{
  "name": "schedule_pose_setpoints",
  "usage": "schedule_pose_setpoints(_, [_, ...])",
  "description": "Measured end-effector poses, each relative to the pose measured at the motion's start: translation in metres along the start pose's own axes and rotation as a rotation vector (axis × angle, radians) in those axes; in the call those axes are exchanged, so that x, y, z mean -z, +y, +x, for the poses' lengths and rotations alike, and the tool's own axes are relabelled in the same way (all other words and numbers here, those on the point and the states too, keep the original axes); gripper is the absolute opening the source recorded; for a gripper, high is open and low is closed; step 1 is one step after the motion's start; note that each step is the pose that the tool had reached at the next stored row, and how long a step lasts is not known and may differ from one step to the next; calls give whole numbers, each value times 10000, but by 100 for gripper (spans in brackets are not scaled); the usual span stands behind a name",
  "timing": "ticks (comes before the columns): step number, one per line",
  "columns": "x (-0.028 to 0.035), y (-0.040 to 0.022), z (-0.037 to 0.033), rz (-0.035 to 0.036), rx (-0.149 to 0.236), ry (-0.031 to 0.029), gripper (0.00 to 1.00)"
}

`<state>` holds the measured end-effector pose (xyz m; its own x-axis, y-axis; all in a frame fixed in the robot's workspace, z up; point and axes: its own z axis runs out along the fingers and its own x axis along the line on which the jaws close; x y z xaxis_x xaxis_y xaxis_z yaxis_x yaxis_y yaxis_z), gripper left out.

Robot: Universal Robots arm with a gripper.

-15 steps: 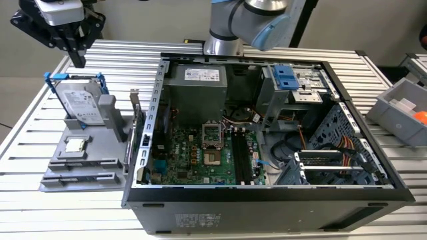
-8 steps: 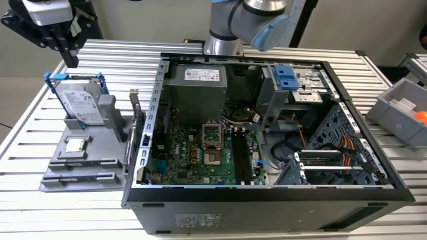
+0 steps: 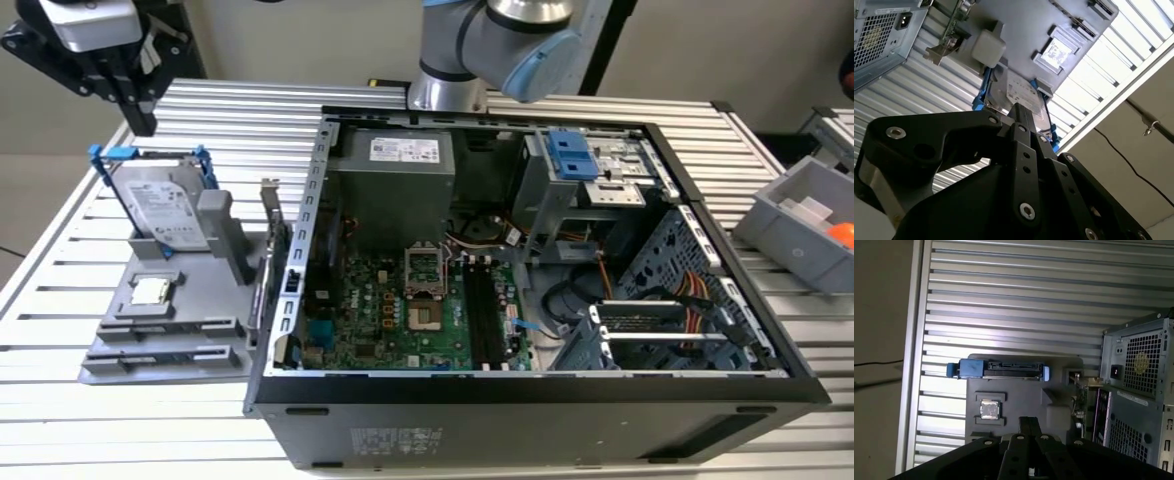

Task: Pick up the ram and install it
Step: 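Reach for the ram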

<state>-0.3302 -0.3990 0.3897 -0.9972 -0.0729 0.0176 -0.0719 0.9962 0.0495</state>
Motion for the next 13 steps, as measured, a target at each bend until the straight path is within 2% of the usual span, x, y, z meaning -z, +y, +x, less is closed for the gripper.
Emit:
schedule_pose_setpoints(2, [-12, -5, 0, 13, 3, -60, 0])
schedule_pose_setpoints(4, [-23, -13, 2, 22, 5, -93, 0])
schedule_pose_setpoints(13, [-47, -124, 27, 22, -53, -100, 0])
